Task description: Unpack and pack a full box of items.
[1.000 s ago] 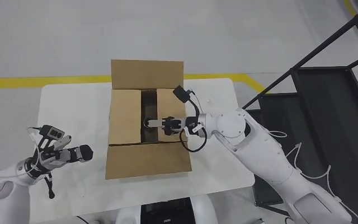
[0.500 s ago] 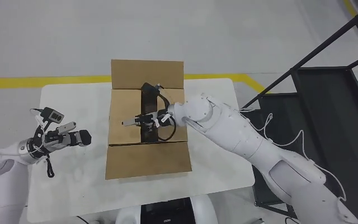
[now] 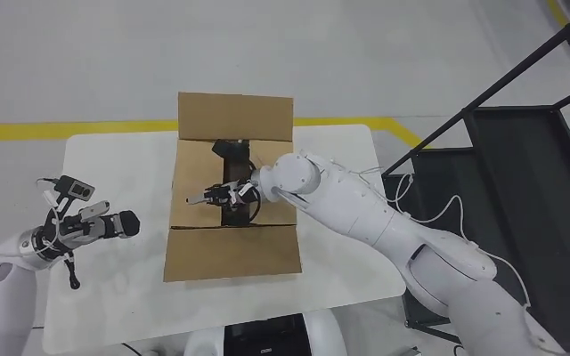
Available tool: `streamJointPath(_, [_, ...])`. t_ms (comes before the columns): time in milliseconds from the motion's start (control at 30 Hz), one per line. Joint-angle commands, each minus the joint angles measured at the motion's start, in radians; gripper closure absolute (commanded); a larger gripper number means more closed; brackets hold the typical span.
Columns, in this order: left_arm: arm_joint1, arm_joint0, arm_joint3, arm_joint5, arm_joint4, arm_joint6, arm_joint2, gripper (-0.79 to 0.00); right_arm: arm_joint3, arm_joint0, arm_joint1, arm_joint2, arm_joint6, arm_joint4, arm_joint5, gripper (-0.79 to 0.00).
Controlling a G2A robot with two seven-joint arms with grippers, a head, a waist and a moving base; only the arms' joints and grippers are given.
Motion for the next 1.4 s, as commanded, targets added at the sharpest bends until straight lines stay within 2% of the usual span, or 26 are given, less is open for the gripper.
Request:
streamJointPath(0, [0.004,0.018,-0.007,-0.001,-0.011,0.000,-0.004,-0.785,-0.004,-0.002,0.001,0.010,0.002,-0.011,0.006,-0.785])
streamJointPath(400, [0.016,0.072,-0.027,-0.012,-0.068,0.000,-0.007,-0.785,-0.038,-0.070,0.023,0.087,-0.003,-0.045,0.050,-0.785])
streamJointPath(733, [0.021,0.090,-0.032,-0.014,-0.096,0.000,-0.009,-0.785,0.036,-0.072,-0.031,0.055,-0.024,0.023,-0.004,-0.785])
streamJointPath(933, [0.026,0.102,-0.039,-0.008,-0.123,0.000,-0.017,-0.785,0.078,-0.055,-0.065,0.058,-0.027,0.080,-0.091,-0.785])
streamJointPath(1100, [0.030,0.112,-0.051,-0.007,-0.144,0.000,-0.027,-0.785,0.045,-0.058,-0.067,0.111,-0.041,0.116,-0.183,-0.785])
streamJointPath(1233, [0.031,0.118,-0.061,-0.005,-0.167,0.000,-0.024,-0.785,-0.003,-0.064,-0.066,0.140,-0.042,0.117,-0.209,-0.785])
streamJointPath(1367, [0.032,0.116,-0.048,-0.016,-0.166,0.007,-0.026,-0.785,-0.023,-0.049,-0.085,0.127,-0.050,0.123,-0.212,-0.785])
